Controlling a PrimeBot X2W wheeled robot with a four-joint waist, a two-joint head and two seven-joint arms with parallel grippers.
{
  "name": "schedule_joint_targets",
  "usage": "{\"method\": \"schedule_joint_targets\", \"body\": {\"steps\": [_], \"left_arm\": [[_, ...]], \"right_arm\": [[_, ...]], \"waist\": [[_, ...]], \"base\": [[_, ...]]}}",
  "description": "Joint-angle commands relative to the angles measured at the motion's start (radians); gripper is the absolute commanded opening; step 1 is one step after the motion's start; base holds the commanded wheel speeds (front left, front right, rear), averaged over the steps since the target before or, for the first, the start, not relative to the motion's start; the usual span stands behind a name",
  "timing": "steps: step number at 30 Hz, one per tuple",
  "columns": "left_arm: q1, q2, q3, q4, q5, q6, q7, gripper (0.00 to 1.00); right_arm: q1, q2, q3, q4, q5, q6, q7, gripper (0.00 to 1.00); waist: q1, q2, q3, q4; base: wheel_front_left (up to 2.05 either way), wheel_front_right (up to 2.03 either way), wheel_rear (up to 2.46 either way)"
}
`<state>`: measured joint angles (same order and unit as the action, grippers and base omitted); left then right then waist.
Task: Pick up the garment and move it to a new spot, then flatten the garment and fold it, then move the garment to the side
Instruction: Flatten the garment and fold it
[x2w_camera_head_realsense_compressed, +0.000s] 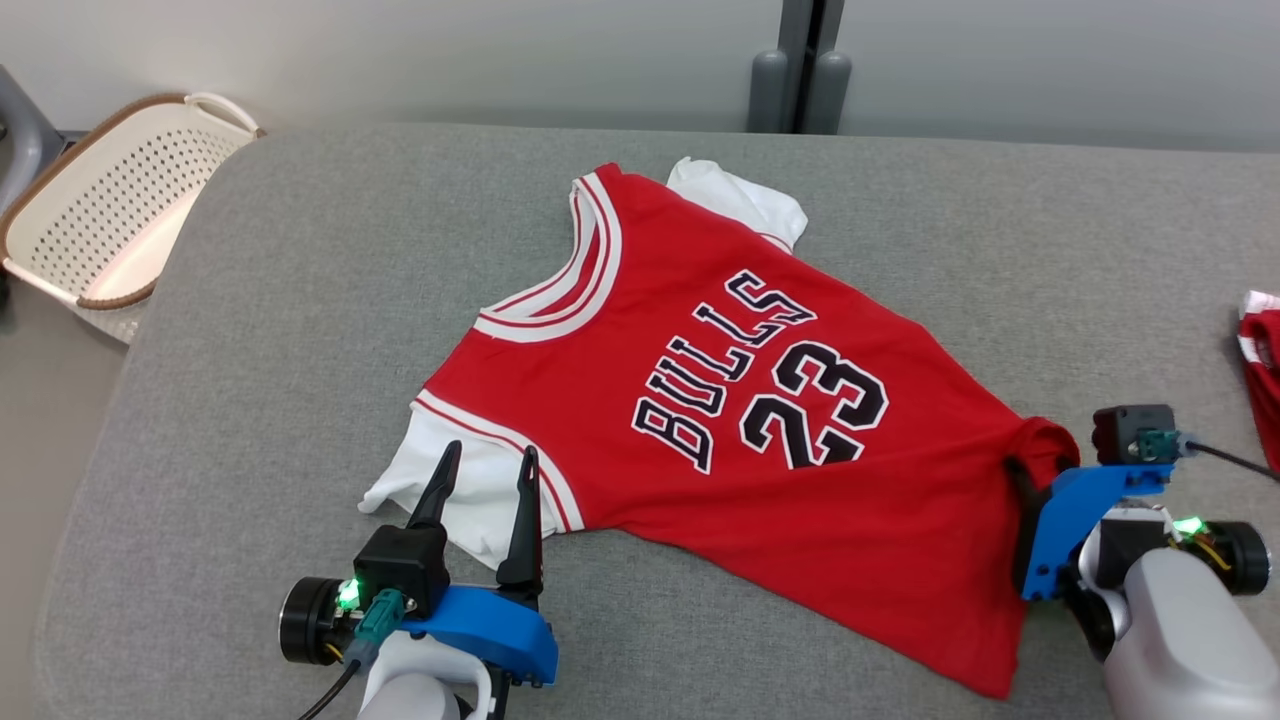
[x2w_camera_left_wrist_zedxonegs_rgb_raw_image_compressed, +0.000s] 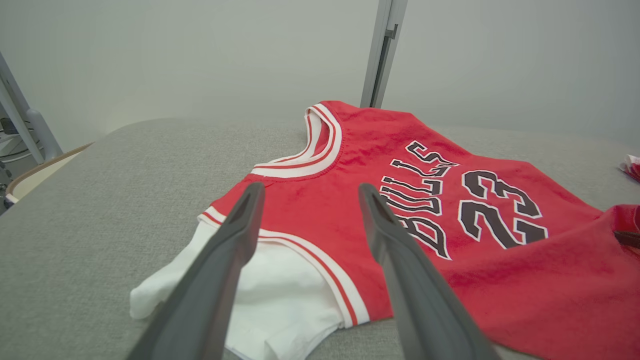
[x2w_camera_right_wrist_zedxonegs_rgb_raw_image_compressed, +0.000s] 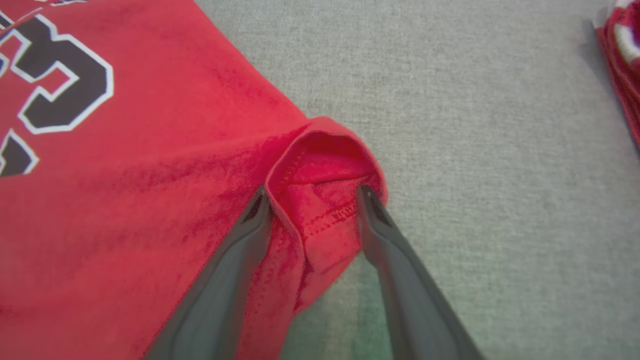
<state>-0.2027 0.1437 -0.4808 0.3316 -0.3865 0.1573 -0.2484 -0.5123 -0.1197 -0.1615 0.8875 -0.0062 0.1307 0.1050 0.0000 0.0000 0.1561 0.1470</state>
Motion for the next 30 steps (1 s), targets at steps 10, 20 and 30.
{"method": "schedule_joint_targets", "body": {"steps": [10, 20, 30], "left_arm": [[-0.041, -0.012, -0.001, -0.009, 0.006, -0.009, -0.011, 1.00], [-0.082, -0.036, -0.019, -0.003, 0.015, -0.030, -0.017, 1.00], [-0.095, -0.045, -0.018, 0.004, 0.024, -0.035, -0.018, 1.00]], "right_arm": [[-0.163, -0.135, 0.037, 0.076, -0.022, 0.000, -0.014, 0.00], [-0.361, -0.258, 0.057, 0.123, -0.100, 0.000, -0.053, 0.00], [-0.464, -0.288, 0.041, 0.195, -0.168, 0.000, -0.092, 0.00]], "waist": [[0.0000, 0.0000, 0.052, 0.040], [0.0000, 0.0000, 0.095, 0.082], [0.0000, 0.0000, 0.107, 0.094]], "base": [[0.00, 0.00, 0.00], [0.00, 0.00, 0.00], [0.00, 0.00, 0.00]]}}
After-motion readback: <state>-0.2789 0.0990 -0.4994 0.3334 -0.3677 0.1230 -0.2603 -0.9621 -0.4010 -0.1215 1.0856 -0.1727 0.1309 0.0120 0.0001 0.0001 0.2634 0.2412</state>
